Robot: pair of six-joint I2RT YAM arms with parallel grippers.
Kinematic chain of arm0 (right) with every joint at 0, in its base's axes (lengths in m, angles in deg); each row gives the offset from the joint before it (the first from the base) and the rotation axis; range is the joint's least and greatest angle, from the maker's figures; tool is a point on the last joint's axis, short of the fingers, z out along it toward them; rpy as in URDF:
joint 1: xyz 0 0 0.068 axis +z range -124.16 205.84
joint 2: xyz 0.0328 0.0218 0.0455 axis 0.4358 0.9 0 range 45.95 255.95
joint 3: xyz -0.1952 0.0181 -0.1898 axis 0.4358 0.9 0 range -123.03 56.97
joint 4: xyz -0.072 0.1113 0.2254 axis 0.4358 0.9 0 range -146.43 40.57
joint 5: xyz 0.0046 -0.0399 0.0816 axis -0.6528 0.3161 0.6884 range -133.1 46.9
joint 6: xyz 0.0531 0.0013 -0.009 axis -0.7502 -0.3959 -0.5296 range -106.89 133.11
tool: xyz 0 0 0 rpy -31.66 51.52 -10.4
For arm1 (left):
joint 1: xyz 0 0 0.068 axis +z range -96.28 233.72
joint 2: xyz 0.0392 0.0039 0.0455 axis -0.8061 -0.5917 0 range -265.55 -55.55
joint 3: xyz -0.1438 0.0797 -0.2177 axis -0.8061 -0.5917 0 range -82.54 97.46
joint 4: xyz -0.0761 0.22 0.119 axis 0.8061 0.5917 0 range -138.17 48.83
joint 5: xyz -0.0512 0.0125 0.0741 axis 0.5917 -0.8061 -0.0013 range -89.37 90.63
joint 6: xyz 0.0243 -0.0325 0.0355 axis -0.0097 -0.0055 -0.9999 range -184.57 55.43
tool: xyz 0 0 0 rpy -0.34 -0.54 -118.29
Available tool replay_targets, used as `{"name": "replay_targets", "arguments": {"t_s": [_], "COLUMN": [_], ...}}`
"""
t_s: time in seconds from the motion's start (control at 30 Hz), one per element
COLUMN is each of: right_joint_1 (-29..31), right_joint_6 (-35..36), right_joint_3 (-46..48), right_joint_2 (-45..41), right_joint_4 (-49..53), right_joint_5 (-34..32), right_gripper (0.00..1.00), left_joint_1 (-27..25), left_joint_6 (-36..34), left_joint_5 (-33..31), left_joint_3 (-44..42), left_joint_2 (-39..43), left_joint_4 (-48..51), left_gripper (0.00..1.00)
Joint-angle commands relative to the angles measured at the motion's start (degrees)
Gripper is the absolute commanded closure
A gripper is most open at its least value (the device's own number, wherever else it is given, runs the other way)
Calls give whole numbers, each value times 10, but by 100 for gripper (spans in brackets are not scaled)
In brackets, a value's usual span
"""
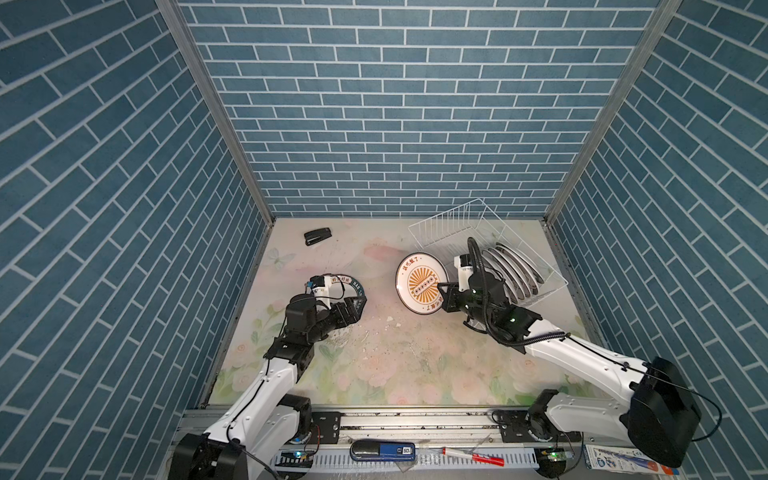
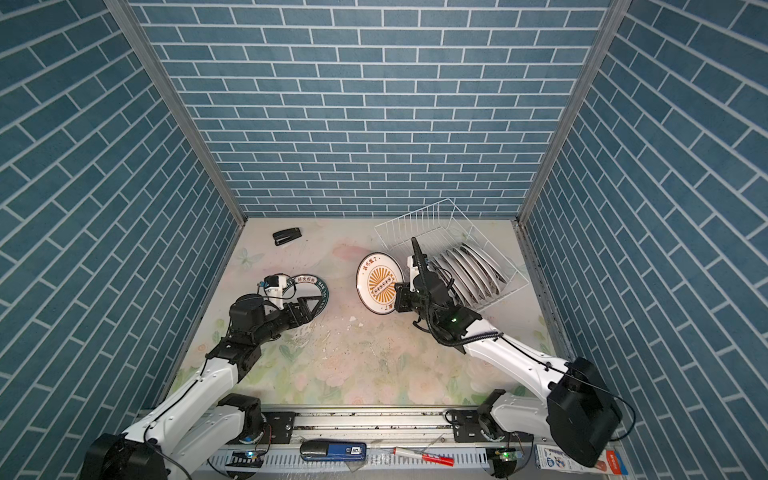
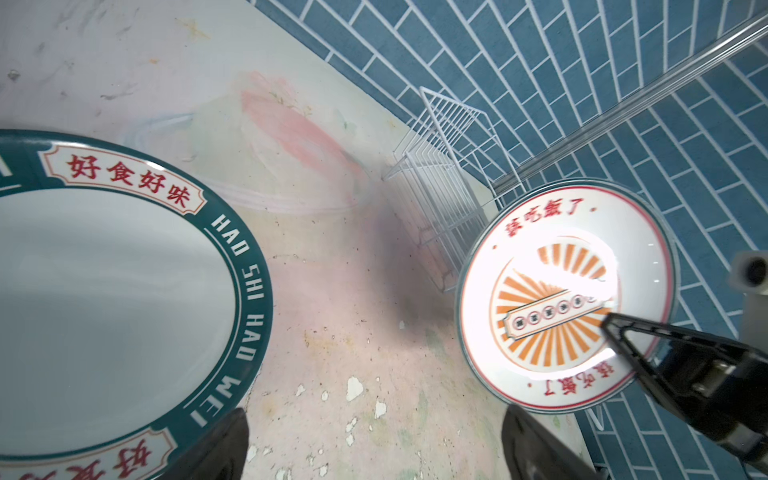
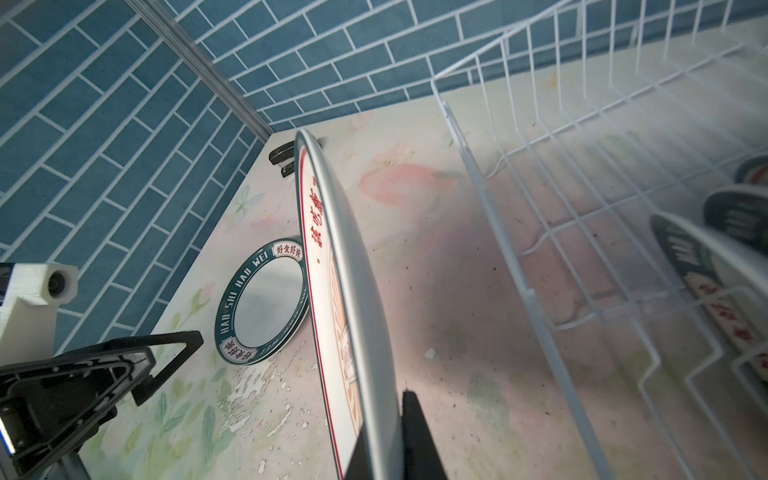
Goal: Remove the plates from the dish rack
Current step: 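Carry the sunburst plate to the left gripper while the left gripper grasps it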
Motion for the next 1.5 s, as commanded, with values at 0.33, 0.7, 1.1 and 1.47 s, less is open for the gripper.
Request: {"name": "replay_targets", "arguments": {"t_s": [0.33, 0.7, 1.1, 1.47], "right_joint_1": [3, 9, 12, 13], "right_joint_6": [-125, -206, -250, -246], "right_joint_3": [4, 12, 10, -7], "right_joint_2": [73, 138, 190, 224], "right_joint_4": [-131, -242, -323, -352], "right_joint_5": [130, 206, 245, 269], "right_gripper": [100, 100, 100, 97], "left_joint_1": [-13, -19, -19, -18], "left_joint_6": [20, 26, 67, 82], "left_joint_5": [62, 76, 132, 148], "left_joint_3": [-17, -16, -18, -20], "left_joint_2": [-66, -117, -169, -156], "left_joint_4": [-123, -174, -268, -266], "left_gripper": [7, 17, 42, 97]}}
